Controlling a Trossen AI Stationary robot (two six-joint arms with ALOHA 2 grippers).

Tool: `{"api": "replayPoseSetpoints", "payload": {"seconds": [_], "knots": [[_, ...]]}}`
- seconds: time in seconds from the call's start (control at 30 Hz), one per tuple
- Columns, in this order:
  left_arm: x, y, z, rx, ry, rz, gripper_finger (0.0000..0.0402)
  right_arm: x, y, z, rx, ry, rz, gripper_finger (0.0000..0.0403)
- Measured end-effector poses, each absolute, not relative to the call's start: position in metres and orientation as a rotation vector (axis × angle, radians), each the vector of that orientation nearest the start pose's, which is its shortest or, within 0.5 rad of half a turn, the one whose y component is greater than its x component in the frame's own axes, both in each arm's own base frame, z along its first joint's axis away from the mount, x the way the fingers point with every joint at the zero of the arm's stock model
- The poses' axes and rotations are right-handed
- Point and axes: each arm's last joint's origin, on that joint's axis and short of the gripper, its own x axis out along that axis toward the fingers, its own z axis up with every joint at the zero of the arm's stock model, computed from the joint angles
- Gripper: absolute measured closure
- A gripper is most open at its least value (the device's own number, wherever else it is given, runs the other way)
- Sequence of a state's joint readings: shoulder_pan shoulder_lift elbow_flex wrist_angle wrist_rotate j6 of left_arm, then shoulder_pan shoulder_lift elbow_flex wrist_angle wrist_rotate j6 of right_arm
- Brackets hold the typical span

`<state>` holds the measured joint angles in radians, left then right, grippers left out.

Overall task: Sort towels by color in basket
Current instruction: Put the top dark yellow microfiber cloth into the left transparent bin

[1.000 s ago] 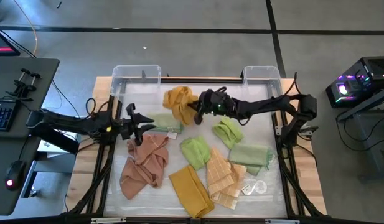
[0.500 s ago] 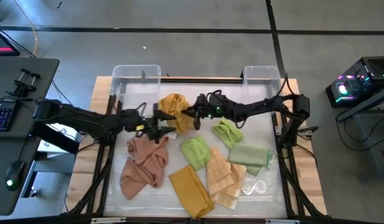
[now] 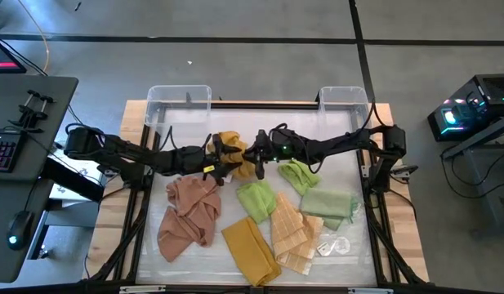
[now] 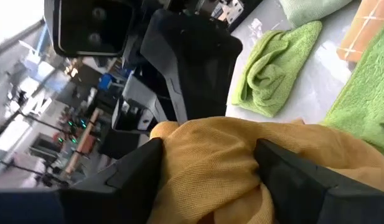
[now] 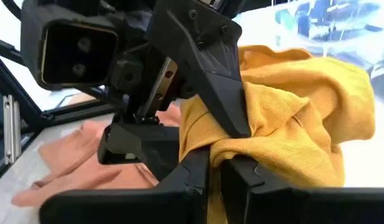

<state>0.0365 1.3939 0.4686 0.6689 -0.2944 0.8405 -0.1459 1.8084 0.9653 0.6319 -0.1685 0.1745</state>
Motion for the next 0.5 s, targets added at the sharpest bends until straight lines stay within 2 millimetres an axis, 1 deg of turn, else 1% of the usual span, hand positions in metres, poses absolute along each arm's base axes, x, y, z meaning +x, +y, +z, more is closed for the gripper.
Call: {"api": "replayPoseSetpoints", "payload": {"seconds": [0.2, 0.3, 0.4, 0.5], "knots": [[0.26, 0.019, 0.176, 0.825, 0.418, 0.233, 0.0208, 0.379, -0.05, 0.193, 0.218, 0.258, 0.01, 0.0386], [0.26, 0.018, 0.175, 0.829, 0.433, 0.258, 0.0232, 0.376, -0.049, 0.197, 0.223, 0.281, 0.008, 0.0386], [0.26, 0.016, 0.175, 0.827, 0.431, 0.255, 0.0244, 0.374, -0.046, 0.202, 0.224, 0.289, 0.014, 0.0386], [0.26, 0.014, 0.176, 0.781, 0.41, 0.243, 0.0246, 0.373, -0.041, 0.205, 0.221, 0.287, 0.028, 0.0386]]}}
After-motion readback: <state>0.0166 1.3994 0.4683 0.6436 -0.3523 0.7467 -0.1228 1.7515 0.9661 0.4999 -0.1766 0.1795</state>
